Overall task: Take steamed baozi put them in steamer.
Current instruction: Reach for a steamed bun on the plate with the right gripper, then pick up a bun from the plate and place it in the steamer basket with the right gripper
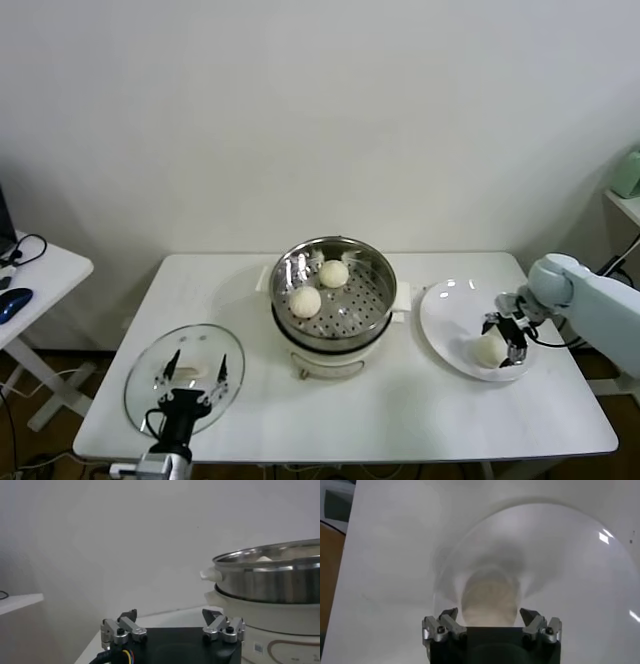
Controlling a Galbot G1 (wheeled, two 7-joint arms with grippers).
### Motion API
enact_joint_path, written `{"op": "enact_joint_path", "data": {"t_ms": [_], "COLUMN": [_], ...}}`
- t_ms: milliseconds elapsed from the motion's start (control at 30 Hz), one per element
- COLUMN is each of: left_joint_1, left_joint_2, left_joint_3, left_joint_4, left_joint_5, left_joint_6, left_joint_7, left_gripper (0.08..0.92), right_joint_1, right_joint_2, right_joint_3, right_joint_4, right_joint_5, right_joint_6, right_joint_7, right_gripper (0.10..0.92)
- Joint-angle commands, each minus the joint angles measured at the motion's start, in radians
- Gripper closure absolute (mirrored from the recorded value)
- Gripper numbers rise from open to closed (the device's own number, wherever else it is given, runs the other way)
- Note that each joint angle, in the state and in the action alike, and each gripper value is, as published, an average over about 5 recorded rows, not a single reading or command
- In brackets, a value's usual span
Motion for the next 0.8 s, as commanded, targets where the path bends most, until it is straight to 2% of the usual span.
{"op": "enact_joint_path", "data": {"t_ms": [33,267,467,800], "left_joint_1": [0.000,0.000,-0.001,-0.001], "left_joint_2": [0.002,-0.001,0.001,0.000], "left_joint_3": [0.000,0.002,0.001,0.001], "left_joint_4": [0.001,0.005,0.007,0.003], "left_joint_5": [0.000,0.001,0.001,0.001], "left_joint_6": [0.005,0.006,0.005,0.005], "left_joint_7": [0.001,0.002,0.001,0.001], "left_gripper": [0.177,0.177,0.177,0.177], "right_joint_1": [-0.013,-0.013,-0.015,-0.003], "right_joint_2": [0.015,0.019,0.017,0.006], "right_joint_3": [0.012,0.014,0.013,0.010], "right_joint_4": [-0.019,-0.021,-0.018,0.007], "right_joint_5": [-0.016,-0.019,-0.018,-0.005], "right_joint_6": [0.006,0.005,0.006,0.010], "right_joint_7": [-0.005,-0.007,-0.007,-0.008], "right_gripper": [0.203,0.218,0.314,0.322]}}
